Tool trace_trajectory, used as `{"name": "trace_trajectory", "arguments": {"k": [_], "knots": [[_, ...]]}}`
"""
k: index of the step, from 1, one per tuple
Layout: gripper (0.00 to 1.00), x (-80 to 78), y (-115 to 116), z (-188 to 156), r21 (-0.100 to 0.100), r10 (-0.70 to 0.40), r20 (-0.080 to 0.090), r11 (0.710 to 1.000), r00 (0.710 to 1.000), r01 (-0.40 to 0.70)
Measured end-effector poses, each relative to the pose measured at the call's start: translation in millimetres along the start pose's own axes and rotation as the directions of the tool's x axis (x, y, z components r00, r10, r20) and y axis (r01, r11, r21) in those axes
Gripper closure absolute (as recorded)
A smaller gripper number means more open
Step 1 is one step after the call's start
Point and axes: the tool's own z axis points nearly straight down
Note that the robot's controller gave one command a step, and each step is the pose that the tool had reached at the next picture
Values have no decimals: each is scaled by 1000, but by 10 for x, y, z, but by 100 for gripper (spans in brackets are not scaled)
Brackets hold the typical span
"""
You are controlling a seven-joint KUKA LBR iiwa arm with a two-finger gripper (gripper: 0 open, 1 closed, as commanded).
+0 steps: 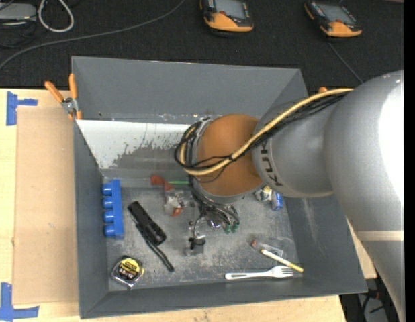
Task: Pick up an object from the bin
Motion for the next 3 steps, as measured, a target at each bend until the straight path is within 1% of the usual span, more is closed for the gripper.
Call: {"name": "trace_trajectory", "arguments": {"k": [1, 2, 3], "knots": [[0, 207, -81, 0, 2, -30, -1, 1000, 1000, 30], [100, 448, -473, -8, 2, -195, 2, 981, 981, 195], [100, 448, -474, -8, 2, -193, 2, 981, 981, 193]]}}
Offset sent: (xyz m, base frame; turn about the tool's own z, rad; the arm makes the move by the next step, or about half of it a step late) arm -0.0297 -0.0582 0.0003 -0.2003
